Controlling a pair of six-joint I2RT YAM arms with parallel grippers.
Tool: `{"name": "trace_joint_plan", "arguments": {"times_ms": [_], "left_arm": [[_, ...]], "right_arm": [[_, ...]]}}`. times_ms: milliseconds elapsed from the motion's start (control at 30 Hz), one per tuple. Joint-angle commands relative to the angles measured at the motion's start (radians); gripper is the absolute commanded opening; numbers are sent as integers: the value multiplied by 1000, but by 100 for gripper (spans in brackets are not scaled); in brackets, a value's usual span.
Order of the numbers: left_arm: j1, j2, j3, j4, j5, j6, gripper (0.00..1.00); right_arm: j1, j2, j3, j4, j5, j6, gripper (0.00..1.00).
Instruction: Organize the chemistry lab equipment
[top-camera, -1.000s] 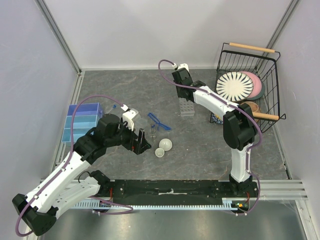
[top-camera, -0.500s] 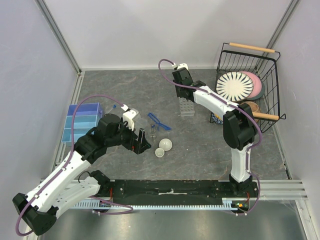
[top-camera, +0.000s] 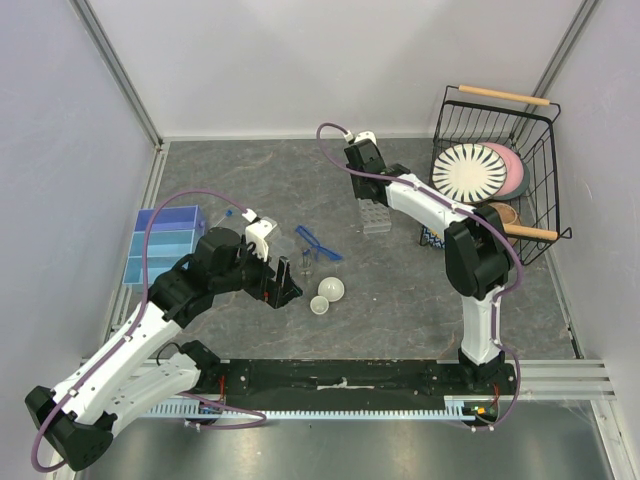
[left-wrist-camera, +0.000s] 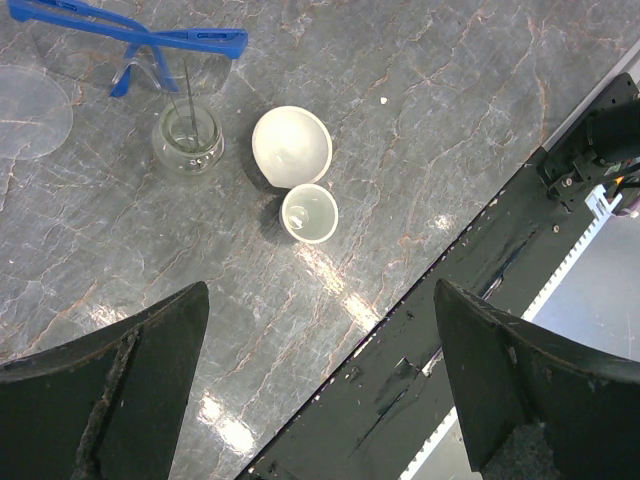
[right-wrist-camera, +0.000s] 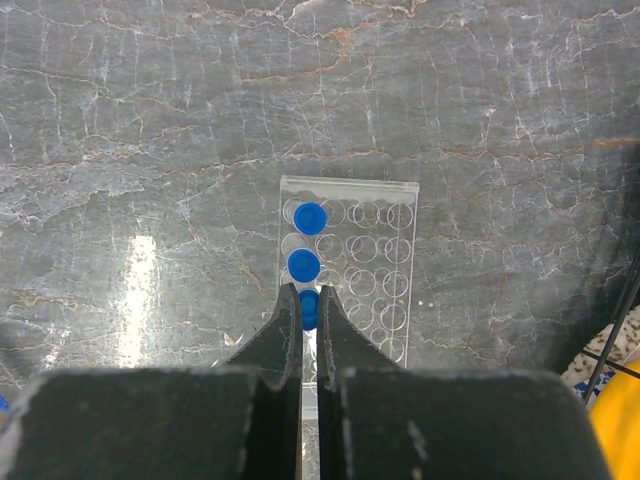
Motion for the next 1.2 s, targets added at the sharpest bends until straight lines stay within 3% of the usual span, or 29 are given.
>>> {"name": "trace_joint_plan", "arguments": {"times_ms": [0,67,267,500,700,800,900,1067,1167], "left_arm": [[0,-1,-2,34,-3,38,100],[0,1,-2,34,-3,36,100],[0,4,-2,35,-4,36,100],[0,30,26,23,-87,24,100],[1,137,168,-24,-272,10,100],[3,202,236,-20,-371,18,99],[20,275,340,-66,-432,48,92],[103,418,435,-94,-449,142,92],[204,504,457,-84,-376,208,91]], "right_arm": [[1,25,-6,14,19,1,0],[0,33,-3,13,8,2,1],[0,42,0,13,7,4,27],[1,25,13,4,18,2,48],[9,-111,-30,-5,44,-2,53],[52,-267,-82,-18,149,-10,54],[111,-402,-147,-25,154,-8,55],[197,-600,-269,-39,134,31,56],[246,-705,-334,-51,111,59,56]]}}
